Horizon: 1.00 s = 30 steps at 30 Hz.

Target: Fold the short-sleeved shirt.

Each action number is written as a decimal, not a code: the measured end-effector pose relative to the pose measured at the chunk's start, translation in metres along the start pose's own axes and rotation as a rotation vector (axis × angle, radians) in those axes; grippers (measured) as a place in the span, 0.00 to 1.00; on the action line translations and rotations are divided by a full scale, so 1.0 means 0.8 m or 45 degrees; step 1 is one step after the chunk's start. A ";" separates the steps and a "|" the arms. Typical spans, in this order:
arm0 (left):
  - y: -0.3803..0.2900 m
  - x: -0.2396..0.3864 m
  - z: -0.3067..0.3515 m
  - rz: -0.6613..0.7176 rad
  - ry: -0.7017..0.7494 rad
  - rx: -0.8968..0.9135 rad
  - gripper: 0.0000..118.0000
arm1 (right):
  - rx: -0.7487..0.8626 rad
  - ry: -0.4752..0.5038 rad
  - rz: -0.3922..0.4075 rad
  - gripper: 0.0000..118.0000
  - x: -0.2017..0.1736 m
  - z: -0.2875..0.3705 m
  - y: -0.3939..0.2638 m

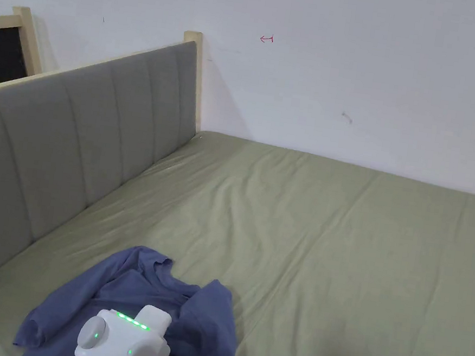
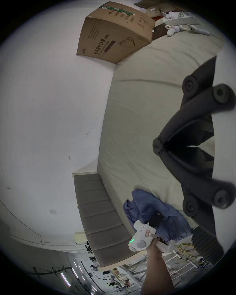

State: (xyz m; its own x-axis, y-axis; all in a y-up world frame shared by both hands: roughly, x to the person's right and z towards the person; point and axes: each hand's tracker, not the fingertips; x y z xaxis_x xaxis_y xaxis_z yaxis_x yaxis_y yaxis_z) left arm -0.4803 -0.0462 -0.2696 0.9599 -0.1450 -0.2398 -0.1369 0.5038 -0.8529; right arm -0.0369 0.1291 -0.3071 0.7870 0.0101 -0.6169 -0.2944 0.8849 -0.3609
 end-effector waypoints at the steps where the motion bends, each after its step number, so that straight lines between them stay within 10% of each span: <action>1: -0.001 0.002 0.013 0.033 -0.038 0.054 0.61 | 0.007 0.007 0.018 0.00 -0.002 0.003 0.001; 2: -0.001 0.001 0.025 0.068 -0.048 0.116 0.51 | 0.016 0.013 0.038 0.00 -0.004 0.006 0.003; 3: -0.005 0.000 0.038 0.117 -0.058 0.161 0.14 | 0.028 0.016 0.065 0.00 -0.006 0.010 0.005; 4: -0.009 -0.005 0.049 0.159 -0.013 0.173 0.02 | 0.038 0.014 0.091 0.00 -0.008 0.014 0.008; 14: 0.038 -0.087 0.249 0.552 -0.123 0.813 0.02 | 0.126 0.047 -0.038 0.00 0.006 0.048 0.018; 24: 0.215 -0.050 0.512 0.308 -0.121 1.278 0.02 | 0.272 -0.007 -0.098 0.00 0.033 0.113 0.035; 30: 0.266 0.065 0.626 0.048 -0.423 1.426 0.02 | 0.378 -0.101 -0.132 0.00 0.070 0.161 0.047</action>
State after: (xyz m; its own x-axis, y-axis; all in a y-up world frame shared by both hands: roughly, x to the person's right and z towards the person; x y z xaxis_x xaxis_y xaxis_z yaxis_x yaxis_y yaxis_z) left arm -0.3373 0.4798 -0.2315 0.9993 0.0325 0.0187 -0.0338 0.9964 0.0776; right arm 0.0661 0.2227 -0.2650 0.8477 -0.0610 -0.5269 -0.0488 0.9802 -0.1919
